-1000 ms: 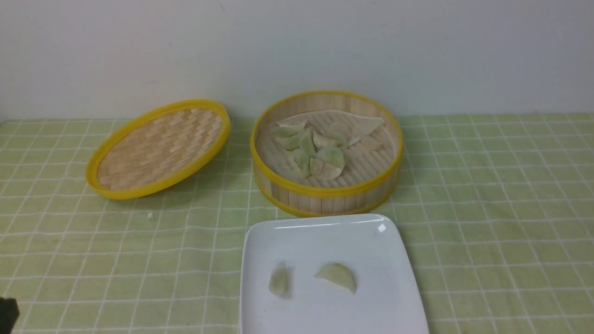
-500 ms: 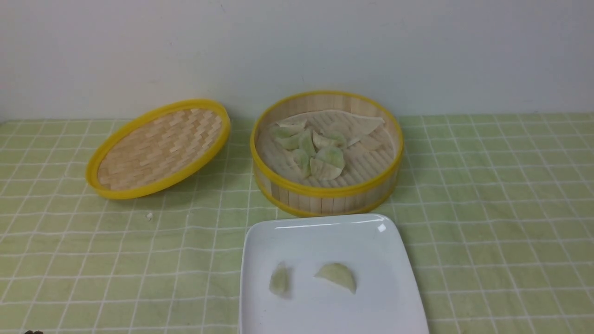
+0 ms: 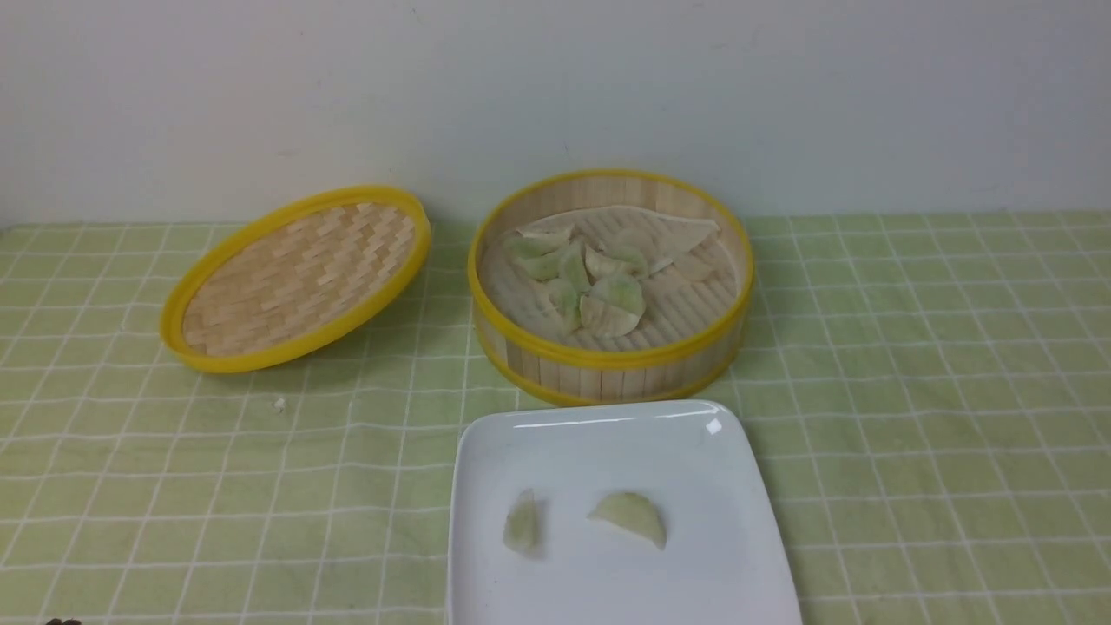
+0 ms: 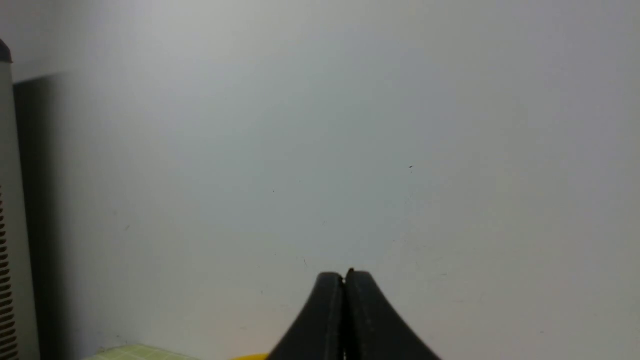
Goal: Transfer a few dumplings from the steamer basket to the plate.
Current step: Use the right arm to put the dumpling into the plate
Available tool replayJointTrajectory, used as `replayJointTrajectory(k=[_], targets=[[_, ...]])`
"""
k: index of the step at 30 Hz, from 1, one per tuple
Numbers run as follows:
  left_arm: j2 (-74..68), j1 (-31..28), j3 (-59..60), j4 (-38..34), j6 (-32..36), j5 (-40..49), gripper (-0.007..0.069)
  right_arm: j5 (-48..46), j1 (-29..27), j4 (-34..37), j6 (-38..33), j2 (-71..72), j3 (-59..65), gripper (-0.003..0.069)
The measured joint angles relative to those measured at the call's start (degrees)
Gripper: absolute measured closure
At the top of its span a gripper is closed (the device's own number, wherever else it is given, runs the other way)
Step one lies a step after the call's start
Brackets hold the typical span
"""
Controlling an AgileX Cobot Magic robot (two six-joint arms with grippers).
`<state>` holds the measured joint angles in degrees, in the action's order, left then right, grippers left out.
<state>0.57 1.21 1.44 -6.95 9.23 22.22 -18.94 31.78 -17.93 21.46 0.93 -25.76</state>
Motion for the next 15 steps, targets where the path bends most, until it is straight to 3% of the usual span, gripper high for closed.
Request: replayJointTrajectory(k=[5,15], targets=[[0.0,0.0,0.0,0.0,0.0,0.0,0.0631,0.0,0.0,0.4,-0.58,0.0,0.04,0.0673],[0.0,0.0,0.0,0.0,0.0,0.0,0.0631,-0.19,0.0,15.36,-13.74,0.0,0.51,0.0673]])
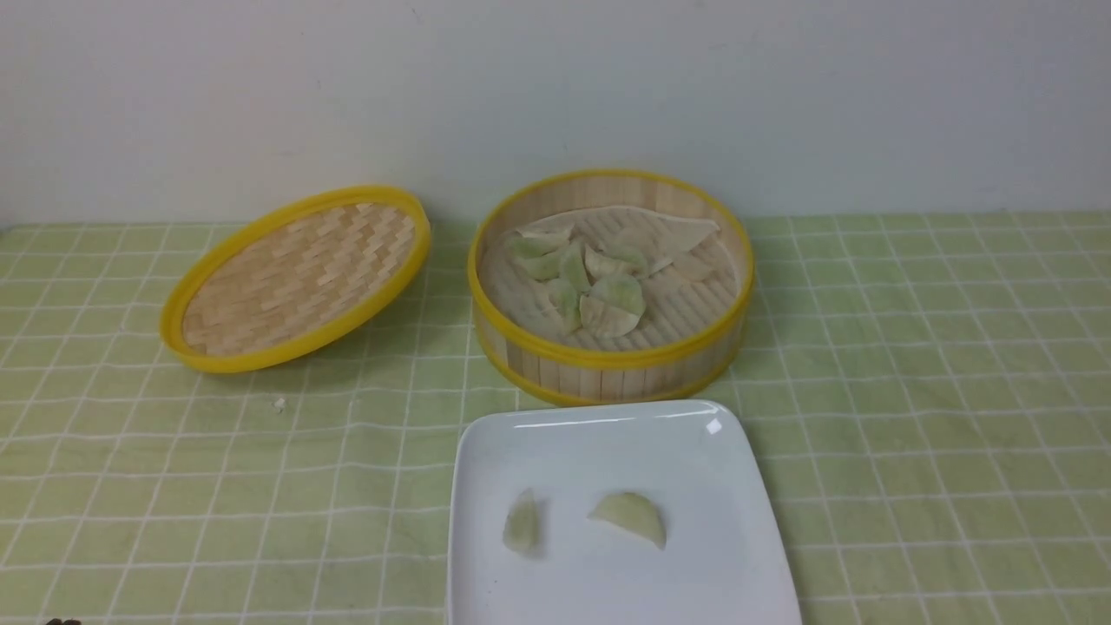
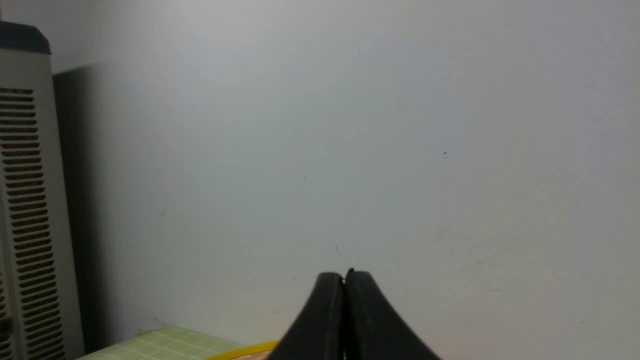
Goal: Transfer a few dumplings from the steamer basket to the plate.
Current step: Use the right arm to put the dumpling into the plate
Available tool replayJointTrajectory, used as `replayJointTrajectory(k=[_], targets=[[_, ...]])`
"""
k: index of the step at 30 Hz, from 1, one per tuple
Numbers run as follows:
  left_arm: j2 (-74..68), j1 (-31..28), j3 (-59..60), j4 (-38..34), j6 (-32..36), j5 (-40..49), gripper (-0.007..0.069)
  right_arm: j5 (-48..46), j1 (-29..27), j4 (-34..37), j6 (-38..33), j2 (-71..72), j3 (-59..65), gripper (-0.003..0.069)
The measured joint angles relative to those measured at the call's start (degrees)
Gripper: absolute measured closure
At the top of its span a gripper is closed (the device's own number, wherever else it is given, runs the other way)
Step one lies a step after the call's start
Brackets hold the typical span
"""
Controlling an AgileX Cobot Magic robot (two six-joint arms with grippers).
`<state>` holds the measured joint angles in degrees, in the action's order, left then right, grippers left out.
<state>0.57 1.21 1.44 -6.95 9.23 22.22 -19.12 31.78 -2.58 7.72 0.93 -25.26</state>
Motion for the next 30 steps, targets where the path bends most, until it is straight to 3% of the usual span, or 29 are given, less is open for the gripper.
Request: replayJointTrajectory(k=[7,15,19,30], targets=[[0.0,0.0,0.0,0.0,0.0,0.0,0.0631,-1.81,-2.21,1.17,-0.88,0.06,1.17,0.0673],[0.0,0.0,0.0,-0.07,0.0,0.0,0.0631,-3.27,-25.42,-0.21,-1.12,0.11,16.59,0.0673],[0.0,0.0,0.0,-0.07,0.0,0.0,0.0631,-4.54,-31.91,-0.74,-1.13,0.05,25.75,0.0673],[0.0,0.0,0.0,-0.12,0.0,-0.06,0.0631,-4.09,-32.93,-0.79,-1.18,-0.03,26.3,0.0673]])
